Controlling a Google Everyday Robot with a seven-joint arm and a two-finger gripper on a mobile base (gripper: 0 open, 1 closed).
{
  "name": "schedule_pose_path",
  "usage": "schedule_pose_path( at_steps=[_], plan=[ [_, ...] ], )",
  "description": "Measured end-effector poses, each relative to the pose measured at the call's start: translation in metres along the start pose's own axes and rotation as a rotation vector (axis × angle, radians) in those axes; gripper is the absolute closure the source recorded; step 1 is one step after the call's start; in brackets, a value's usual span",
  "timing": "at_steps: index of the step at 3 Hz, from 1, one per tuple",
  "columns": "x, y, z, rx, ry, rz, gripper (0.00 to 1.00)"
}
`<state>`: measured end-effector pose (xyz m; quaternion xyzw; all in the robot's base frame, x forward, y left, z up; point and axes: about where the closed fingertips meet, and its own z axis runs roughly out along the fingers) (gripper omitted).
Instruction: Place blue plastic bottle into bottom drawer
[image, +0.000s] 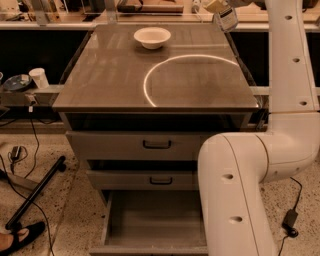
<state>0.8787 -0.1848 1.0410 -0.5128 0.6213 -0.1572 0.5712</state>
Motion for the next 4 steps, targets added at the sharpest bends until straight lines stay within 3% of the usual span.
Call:
schedule_pose_path(
  at_steps=[1,3,4],
  plan=[
    [0.0,0.0,0.0,0.0,0.0,0.0,1.0],
    [-0.0032,-0.0019,-0.0028,0.011,-0.232,0.288,1.0],
    [-0.0032,-0.0019,-0.0028,0.011,-0.232,0.288,1.0]
  ],
)
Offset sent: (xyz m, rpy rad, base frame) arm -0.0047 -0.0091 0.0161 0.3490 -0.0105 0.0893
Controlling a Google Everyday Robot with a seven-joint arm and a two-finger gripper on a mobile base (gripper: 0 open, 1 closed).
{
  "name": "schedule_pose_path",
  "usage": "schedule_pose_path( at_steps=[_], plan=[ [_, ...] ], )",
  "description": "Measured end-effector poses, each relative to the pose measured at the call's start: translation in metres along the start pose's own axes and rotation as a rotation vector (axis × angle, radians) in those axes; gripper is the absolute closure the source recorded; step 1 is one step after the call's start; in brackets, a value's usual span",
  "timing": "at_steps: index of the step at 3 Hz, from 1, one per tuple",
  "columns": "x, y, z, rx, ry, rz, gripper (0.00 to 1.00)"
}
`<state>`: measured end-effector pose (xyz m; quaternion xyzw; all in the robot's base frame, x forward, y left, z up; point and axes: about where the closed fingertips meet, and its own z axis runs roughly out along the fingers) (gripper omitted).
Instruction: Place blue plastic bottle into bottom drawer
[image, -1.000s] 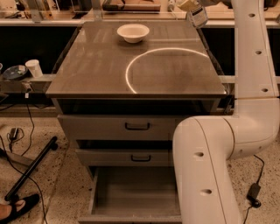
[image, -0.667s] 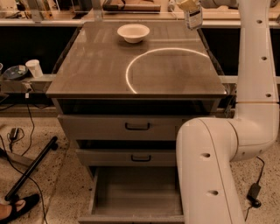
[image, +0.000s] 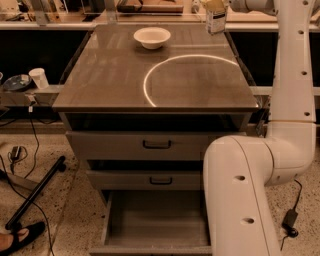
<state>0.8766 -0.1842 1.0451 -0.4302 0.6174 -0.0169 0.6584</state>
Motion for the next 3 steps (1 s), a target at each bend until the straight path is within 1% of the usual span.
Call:
schedule_pose_path(
  at_steps=[1,2,3],
  plan=[
    [0.001,-0.0034,-0.0003,0.015,-0.085,0.121,1.0],
    [-0.0001,-0.0106,-0.0014,0.037,-0.206,0.3,1.0],
    [-0.0001,-0.0106,-0.0014,0.037,-0.206,0.301,1.0]
  ],
)
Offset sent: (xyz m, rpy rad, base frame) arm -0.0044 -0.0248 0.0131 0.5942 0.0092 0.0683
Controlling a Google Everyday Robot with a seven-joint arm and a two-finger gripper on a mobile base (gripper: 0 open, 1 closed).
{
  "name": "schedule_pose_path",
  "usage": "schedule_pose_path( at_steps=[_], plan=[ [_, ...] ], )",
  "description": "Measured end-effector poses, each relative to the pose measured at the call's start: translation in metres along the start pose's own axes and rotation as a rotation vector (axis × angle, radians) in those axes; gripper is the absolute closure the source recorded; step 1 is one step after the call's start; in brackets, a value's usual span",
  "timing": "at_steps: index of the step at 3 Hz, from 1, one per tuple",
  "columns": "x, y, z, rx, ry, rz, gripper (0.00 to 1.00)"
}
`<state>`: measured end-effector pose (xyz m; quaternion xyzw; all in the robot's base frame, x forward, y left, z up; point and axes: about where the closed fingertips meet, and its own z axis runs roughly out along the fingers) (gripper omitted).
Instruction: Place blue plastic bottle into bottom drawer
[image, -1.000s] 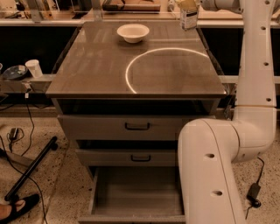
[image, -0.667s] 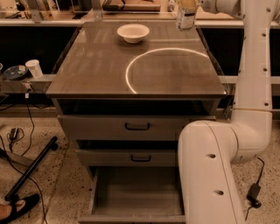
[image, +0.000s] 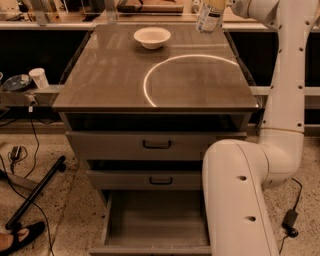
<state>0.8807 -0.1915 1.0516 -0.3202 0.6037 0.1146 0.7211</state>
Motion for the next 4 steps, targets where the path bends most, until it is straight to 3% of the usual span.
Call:
schedule_pose_path(
  at_steps=[1,2,4],
  plan=[
    [0.0,0.0005,0.0025,-0.001,-0.034,0.051,1.0],
    [-0.0047,-0.0081,0.001,0.022,-0.143,0.196,1.0],
    [-0.0057,-0.0066,0.0006,0.02,-0.146,0.184,1.0]
  ],
)
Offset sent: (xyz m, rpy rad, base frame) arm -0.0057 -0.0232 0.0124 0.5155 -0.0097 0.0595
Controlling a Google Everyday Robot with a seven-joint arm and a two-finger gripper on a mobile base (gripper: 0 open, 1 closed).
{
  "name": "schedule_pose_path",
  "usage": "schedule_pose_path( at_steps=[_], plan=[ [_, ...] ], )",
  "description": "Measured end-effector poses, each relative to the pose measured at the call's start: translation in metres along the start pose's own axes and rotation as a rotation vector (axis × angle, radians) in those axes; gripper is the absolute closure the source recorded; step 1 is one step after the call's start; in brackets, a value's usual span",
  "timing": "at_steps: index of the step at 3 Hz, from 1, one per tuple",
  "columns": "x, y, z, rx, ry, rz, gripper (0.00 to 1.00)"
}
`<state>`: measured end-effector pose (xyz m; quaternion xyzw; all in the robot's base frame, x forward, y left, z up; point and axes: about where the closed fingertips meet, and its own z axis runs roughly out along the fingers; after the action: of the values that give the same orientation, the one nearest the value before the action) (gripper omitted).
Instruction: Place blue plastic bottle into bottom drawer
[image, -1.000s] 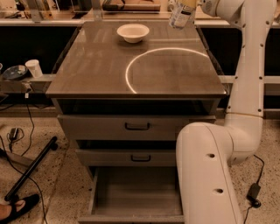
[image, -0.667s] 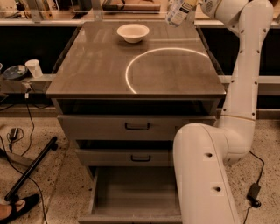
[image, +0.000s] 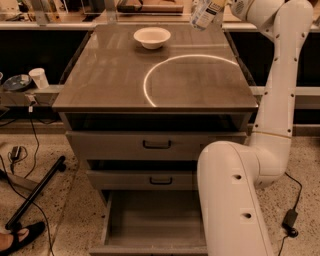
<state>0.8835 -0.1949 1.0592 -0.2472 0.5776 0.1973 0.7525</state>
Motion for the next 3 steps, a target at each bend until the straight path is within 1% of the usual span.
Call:
schedule_pose_path(
  at_steps=[1,2,3],
  plan=[
    [-0.012,0.003,-0.008,-0.002,-0.01,-0.034,1.0],
    [-0.049,0.012,-0.039,0.011,-0.045,-0.126,1.0],
    [-0.058,0.011,-0.043,0.022,-0.065,-0.135,1.0]
  ],
)
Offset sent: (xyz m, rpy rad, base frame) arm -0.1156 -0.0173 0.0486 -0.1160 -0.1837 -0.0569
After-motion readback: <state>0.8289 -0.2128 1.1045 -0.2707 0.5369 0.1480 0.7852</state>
